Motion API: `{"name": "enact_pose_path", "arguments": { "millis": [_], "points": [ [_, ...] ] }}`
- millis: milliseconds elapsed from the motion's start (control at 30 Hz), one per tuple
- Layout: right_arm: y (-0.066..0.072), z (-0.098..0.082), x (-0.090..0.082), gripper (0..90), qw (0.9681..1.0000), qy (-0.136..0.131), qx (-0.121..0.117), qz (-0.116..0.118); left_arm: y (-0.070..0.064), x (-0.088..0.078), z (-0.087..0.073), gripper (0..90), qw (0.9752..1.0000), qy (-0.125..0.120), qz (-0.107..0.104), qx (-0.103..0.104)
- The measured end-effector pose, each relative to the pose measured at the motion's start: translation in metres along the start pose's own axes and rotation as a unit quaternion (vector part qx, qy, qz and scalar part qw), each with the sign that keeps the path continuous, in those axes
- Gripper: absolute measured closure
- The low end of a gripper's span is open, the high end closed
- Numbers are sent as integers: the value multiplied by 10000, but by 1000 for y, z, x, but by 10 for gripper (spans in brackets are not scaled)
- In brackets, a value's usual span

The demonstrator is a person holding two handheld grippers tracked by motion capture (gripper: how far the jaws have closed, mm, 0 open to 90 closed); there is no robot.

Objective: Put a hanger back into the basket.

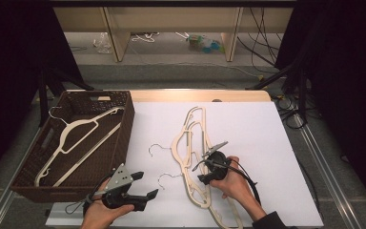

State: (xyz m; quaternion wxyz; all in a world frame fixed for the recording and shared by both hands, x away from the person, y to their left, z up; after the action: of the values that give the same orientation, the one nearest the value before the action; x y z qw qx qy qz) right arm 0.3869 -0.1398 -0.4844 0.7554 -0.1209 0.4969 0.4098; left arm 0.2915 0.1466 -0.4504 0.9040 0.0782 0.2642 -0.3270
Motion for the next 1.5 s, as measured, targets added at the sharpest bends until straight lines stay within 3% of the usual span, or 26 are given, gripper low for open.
{"name": "enact_pose_path", "arguments": {
  "millis": [233, 367, 400, 433, 500, 600, 700, 967, 1200, 1300, 1500],
  "points": [
    [-11, 5, 1, 483, 9994, -57, 330, -11, 0, 1, 0, 227, 10000, -10, -37, -46],
    [-12, 7, 2, 491, 9997, 5, 240, -63, 1, 1, 0, 227, 10000, 8, -27, 4],
    [-10, 8, 2, 494, 9993, 34, 360, -74, 1, 1, 0, 227, 10000, 15, -26, 18],
    [-13, 9, 2, 499, 9997, 44, 249, -58, 1, 1, 0, 227, 10000, 0, -41, -4],
    [-15, 10, 1, 535, 9993, 65, 367, -3, 0, 1, 0, 227, 10000, -1, -44, -48],
    [-19, 12, 0, 589, 9994, 97, 324, -46, 2, 1, 0, 227, 10000, 4, -34, -24],
    [-21, 12, 0, 595, 9990, 97, 428, -34, 2, 1, -1, 228, 10000, 13, -5, -33],
    [-16, 16, 3, 587, 9988, 298, 294, -236, 1, 1, 0, 228, 10000, 24, -23, 1],
    [-19, 16, 1, 706, 9988, 344, 190, -306, 2, 1, -1, 228, 10000, 38, -32, -2],
    [-20, 16, 0, 746, 9986, 341, 273, -300, 2, 1, -1, 229, 10000, 52, -28, -11],
    [-21, 16, -1, 763, 9986, 350, 246, -305, 2, 2, -1, 229, 10000, 32, -34, -18]
  ]
}}
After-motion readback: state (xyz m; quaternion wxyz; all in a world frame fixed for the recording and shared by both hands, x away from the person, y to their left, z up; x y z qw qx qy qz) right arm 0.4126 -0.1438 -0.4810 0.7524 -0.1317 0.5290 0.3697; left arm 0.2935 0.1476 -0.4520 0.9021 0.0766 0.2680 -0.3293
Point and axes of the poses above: each handheld gripper's, and its own axes: x roughly forward along the jaws, z roughly out of its top, y roughly to its left, the point moved 2 cm from there along x, roughly forward along the jaws, and after that the axes turned 10 degrees about z, right-handed, at the moved point
